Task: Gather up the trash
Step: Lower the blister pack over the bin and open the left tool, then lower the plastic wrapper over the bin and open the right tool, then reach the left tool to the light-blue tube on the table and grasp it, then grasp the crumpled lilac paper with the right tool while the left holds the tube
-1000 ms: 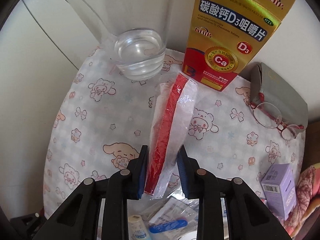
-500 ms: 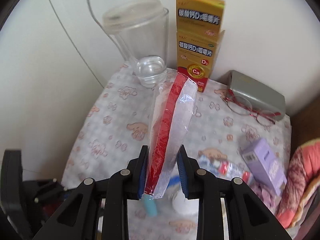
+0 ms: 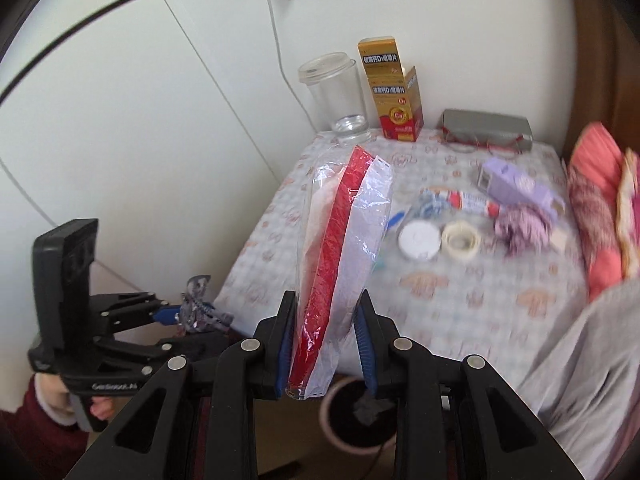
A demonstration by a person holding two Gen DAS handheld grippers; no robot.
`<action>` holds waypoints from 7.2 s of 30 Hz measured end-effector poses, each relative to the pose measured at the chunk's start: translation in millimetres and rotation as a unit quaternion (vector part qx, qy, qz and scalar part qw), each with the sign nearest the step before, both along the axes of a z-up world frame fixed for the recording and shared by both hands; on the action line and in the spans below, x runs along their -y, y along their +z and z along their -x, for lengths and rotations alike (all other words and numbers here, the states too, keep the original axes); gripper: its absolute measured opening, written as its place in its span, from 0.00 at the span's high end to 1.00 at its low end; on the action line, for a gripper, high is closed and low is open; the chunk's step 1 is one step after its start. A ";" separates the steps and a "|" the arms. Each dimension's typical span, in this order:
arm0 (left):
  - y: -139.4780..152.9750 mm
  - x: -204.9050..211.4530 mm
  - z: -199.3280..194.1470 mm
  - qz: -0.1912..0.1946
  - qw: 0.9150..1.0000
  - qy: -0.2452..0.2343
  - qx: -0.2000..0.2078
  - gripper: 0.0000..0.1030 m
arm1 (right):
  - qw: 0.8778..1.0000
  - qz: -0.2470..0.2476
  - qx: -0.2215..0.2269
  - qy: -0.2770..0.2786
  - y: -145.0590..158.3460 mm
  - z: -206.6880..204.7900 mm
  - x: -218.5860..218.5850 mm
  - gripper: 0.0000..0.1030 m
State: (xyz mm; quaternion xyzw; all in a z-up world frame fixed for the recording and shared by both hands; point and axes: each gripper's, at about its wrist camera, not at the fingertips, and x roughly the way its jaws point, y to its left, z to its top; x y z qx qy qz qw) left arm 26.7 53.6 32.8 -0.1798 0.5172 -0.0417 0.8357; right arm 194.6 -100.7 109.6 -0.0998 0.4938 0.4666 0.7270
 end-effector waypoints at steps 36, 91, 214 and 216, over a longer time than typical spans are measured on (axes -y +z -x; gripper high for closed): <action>-197.8 74.9 -26.1 0.028 0.980 -0.003 -0.197 0.29 | 0.969 -0.101 -0.137 -0.180 -110.8 48.4 124.7 0.72; -127.5 24.3 15.6 -0.066 0.984 0.094 -0.133 0.18 | 0.958 0.226 -0.171 -0.033 -257.8 51.6 -0.2 0.71; -47.4 -44.1 -109.9 -0.015 0.998 0.031 -0.046 0.29 | 0.968 0.134 0.028 -0.211 -104.4 -187.6 -13.1 0.52; -47.0 -43.8 -109.3 -0.016 0.998 0.030 -0.044 0.29 | 0.970 0.122 0.042 -0.204 -100.1 -180.9 -9.8 0.53</action>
